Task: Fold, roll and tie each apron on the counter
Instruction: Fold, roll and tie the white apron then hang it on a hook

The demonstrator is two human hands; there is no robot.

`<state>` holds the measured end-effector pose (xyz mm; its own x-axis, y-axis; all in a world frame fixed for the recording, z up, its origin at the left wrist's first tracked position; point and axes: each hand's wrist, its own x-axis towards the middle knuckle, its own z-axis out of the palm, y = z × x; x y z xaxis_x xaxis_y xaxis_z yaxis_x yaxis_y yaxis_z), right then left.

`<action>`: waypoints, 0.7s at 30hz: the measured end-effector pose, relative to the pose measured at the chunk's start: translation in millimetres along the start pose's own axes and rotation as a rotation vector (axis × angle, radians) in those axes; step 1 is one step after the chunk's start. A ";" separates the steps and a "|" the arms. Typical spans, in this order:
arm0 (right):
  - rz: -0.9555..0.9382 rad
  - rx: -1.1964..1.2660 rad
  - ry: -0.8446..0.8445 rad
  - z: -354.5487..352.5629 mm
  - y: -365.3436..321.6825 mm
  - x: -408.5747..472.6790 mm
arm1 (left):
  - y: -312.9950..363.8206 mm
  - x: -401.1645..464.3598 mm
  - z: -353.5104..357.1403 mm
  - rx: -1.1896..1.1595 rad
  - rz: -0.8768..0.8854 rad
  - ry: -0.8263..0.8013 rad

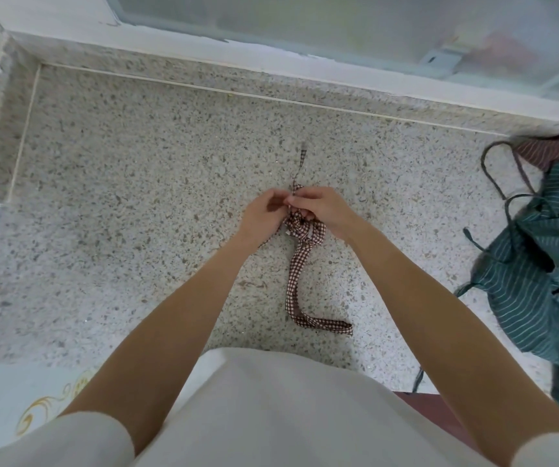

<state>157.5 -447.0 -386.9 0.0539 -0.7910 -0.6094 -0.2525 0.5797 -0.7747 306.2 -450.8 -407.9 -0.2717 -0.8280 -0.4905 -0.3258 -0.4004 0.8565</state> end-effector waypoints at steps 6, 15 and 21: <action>-0.413 -0.639 0.114 -3.7 6.6 2.1 | -2.9 3.7 -1.1 0.125 -0.002 -0.053; -0.787 -0.909 0.255 1.7 25.0 -8.3 | -1.6 -1.5 -3.4 0.011 -0.031 -0.174; -0.743 -0.699 0.300 3.4 30.1 -9.9 | -6.5 -3.0 -10.2 -0.026 0.016 -0.196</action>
<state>152.7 -421.1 -404.7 0.2062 -0.9714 0.1176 -0.7580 -0.2346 -0.6086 318.4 -449.7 -410.3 -0.4484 -0.7431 -0.4967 -0.2969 -0.4003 0.8670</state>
